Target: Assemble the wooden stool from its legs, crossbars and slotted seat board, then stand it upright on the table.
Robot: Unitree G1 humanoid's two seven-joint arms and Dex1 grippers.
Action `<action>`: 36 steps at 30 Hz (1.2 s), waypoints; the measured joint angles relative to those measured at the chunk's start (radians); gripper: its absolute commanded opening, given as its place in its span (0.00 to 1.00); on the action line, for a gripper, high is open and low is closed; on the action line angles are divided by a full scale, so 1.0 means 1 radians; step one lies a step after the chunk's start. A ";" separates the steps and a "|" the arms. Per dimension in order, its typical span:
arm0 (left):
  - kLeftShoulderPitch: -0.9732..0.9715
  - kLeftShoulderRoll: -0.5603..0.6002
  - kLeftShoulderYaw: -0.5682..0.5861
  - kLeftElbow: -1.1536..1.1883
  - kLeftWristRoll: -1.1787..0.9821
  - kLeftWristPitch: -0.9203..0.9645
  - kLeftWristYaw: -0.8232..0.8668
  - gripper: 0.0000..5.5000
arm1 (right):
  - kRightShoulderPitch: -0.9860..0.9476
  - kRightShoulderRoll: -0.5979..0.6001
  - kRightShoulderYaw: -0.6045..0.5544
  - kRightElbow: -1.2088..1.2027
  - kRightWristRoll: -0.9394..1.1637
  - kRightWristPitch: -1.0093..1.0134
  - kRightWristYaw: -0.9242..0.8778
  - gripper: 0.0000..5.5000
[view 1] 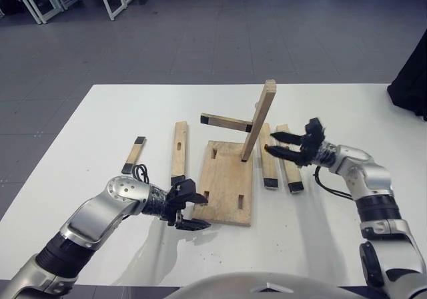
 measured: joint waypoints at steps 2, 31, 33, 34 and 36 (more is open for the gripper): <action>0.002 0.000 0.002 -0.001 0.000 -0.001 0.000 0.65 | -0.029 0.013 -0.082 -0.112 0.101 0.049 -0.074 0.69; 0.003 -0.009 -0.012 -0.008 0.007 0.000 0.019 0.65 | -0.273 0.137 0.157 -0.088 -0.104 -0.122 -0.364 0.69; 0.004 -0.017 -0.012 -0.008 0.007 -0.001 0.024 0.65 | -0.272 0.140 0.130 -0.094 -0.098 -0.117 -0.374 0.69; 0.004 -0.022 -0.012 -0.009 0.007 -0.001 0.028 0.65 | -0.271 0.140 0.115 -0.098 -0.088 -0.112 -0.378 0.69; 0.004 -0.030 -0.012 -0.011 0.007 -0.006 0.033 0.65 | -0.273 0.131 0.051 -0.121 -0.060 -0.104 -0.399 0.69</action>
